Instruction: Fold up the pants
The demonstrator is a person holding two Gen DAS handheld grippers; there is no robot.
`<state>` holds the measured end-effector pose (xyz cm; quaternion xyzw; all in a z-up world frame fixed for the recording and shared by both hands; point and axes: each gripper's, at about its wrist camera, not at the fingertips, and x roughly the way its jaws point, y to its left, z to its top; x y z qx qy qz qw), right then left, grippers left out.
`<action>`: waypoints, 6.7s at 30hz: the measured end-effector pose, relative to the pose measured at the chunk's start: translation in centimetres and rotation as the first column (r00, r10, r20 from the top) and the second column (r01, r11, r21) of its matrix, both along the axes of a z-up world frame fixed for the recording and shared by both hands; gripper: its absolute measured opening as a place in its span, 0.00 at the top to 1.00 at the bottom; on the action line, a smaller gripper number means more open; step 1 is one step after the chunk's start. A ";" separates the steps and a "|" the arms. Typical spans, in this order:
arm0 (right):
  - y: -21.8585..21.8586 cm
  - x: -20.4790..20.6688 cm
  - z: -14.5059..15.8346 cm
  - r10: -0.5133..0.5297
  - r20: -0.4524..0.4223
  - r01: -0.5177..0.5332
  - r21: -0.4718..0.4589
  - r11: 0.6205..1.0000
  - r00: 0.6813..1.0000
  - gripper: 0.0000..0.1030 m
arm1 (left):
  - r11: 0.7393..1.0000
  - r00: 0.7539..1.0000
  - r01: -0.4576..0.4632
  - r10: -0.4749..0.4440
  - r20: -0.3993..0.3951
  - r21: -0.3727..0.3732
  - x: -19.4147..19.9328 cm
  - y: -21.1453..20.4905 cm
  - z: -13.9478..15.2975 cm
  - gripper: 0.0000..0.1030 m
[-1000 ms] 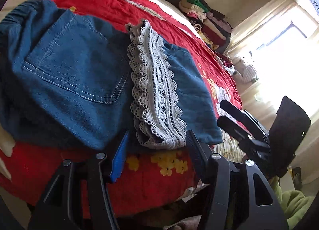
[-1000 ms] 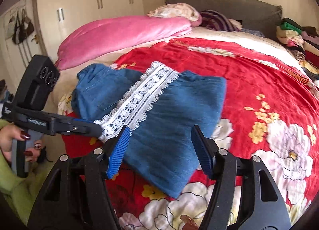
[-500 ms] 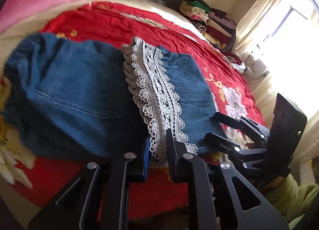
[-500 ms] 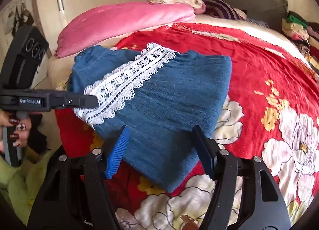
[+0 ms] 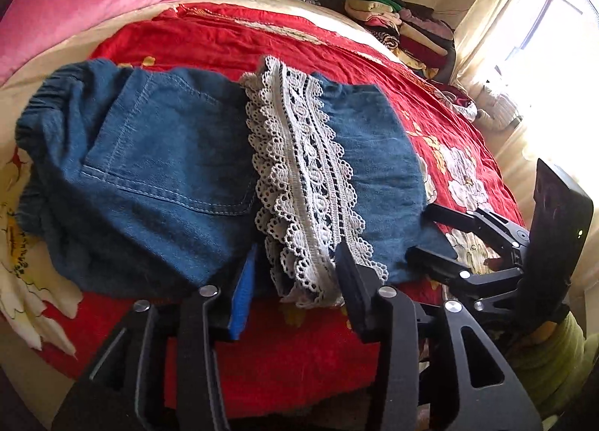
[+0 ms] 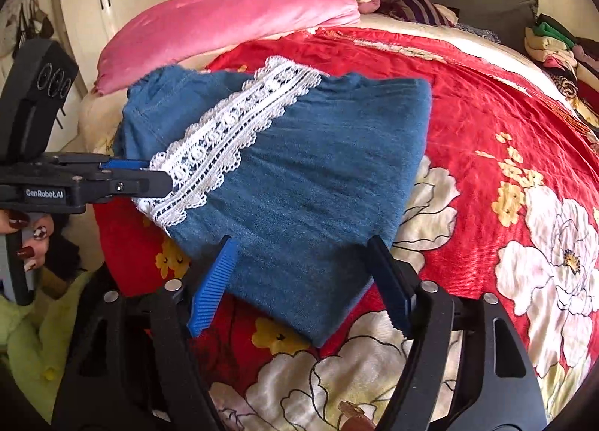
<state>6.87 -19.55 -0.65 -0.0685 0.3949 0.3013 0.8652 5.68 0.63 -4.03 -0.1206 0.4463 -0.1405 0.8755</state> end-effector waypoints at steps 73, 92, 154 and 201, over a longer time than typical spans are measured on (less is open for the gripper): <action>22.2 11.1 6.0 0.490 -0.150 -0.455 0.216 0.864 0.859 0.68 | 0.939 0.965 -0.211 0.244 0.094 -0.271 -0.9 10.5 -0.6 0.42; 6.6 11.7 10.1 0.283 -0.063 -0.235 0.402 0.885 0.957 0.27 | 0.974 0.979 -0.036 0.080 0.189 -0.225 1.6 1.2 4.7 0.42; 6.8 -4.3 5.6 0.401 0.227 -0.397 -0.062 0.916 0.888 0.75 | 0.998 0.998 0.063 -0.063 0.027 0.020 8.3 -0.9 2.9 0.72; 3.6 -7.3 8.5 0.410 0.272 -0.434 0.034 0.900 0.871 0.51 | 0.997 0.997 0.040 -0.044 0.070 0.063 7.5 -1.7 4.0 0.66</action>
